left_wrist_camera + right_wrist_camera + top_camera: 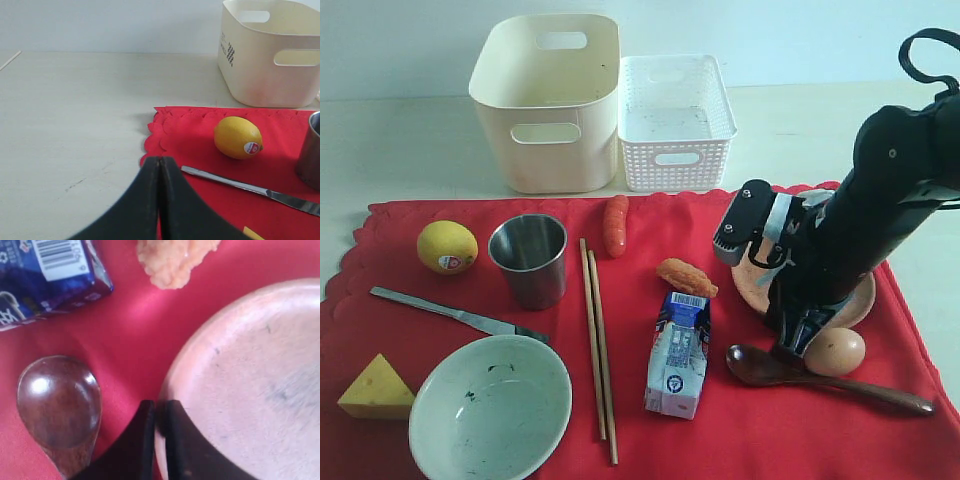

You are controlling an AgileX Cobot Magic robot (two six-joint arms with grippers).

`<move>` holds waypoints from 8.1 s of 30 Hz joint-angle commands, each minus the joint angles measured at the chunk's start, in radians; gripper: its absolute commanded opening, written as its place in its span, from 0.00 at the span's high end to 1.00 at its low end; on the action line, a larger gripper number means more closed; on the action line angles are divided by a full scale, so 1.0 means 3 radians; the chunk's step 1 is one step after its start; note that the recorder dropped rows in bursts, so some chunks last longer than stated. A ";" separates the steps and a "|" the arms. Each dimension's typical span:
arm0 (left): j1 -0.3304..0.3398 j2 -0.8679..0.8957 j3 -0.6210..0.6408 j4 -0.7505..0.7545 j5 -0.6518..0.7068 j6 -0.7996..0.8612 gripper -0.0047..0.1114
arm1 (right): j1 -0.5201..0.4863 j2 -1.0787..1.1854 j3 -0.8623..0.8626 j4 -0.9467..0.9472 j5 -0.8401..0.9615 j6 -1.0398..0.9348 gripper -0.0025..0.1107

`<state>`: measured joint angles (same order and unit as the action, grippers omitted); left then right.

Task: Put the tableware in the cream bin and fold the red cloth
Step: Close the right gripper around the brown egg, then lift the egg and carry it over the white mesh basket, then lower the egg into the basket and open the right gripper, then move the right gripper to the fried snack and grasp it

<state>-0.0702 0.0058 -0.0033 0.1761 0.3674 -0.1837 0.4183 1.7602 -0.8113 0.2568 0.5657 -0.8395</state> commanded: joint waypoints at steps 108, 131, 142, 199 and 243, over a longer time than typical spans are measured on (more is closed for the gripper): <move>0.0003 -0.0019 0.0011 -0.0029 -0.0019 -0.0011 0.96 | 0.0002 0.1075 -0.3091 0.0016 0.0596 0.1807 0.98; 0.0003 -0.0019 0.0011 -0.0029 -0.0019 -0.0011 0.96 | -0.0221 0.2031 -0.3766 -0.0251 0.0267 0.2286 0.97; 0.0003 -0.0019 0.0011 -0.0029 -0.0019 -0.0011 0.96 | -0.0221 0.2091 -0.3766 -0.0256 0.0225 0.2278 0.64; 0.0003 -0.0019 0.0011 -0.0029 -0.0019 -0.0011 0.96 | 0.0180 0.0573 -0.3656 -0.0260 0.2185 0.2614 0.44; 0.0003 -0.0019 0.0011 -0.0029 -0.0019 -0.0011 0.96 | 0.0308 0.0885 -0.1845 0.0041 0.1091 0.2152 0.44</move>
<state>-0.0702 0.0058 -0.0033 0.1761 0.3674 -0.1837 0.5110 2.0098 -1.3695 0.2792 0.9275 -0.1835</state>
